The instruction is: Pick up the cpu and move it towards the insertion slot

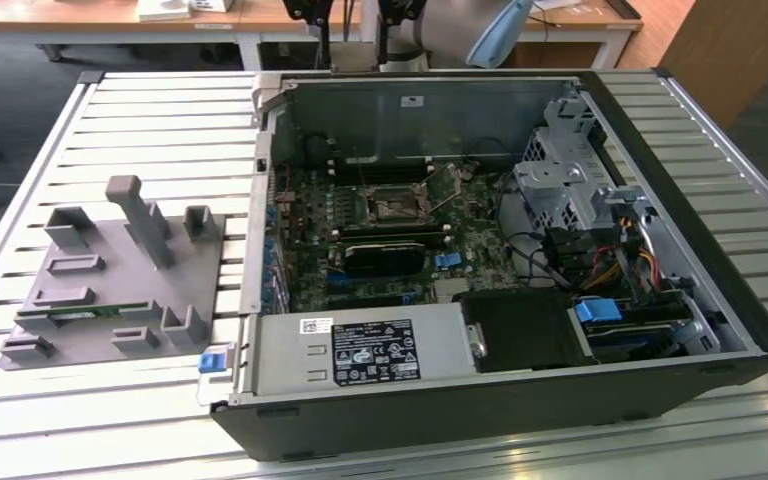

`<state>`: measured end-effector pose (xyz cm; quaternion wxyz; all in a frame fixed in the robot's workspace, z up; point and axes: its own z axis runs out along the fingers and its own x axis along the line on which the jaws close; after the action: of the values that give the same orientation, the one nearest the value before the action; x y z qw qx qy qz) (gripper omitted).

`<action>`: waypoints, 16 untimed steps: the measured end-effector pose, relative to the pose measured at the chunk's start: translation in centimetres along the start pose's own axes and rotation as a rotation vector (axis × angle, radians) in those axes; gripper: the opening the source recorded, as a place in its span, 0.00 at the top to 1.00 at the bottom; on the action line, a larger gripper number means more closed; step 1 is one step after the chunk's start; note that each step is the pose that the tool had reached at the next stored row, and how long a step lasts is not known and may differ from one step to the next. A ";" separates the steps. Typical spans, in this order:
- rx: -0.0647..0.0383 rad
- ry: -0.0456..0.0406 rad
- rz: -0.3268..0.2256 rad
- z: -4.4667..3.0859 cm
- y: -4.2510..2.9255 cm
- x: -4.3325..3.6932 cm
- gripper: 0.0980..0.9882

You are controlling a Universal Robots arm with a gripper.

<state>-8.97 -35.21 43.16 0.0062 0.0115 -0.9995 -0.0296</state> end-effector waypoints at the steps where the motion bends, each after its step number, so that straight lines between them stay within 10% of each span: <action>1: -0.009 -0.0002 0.000 0.02 0.09 -0.10 0.50; 16: -0.007 -0.0003 0.002 0.73 2.07 -2.42 0.50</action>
<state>-6.61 -33.05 42.52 0.0061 0.0105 -0.9994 -0.0329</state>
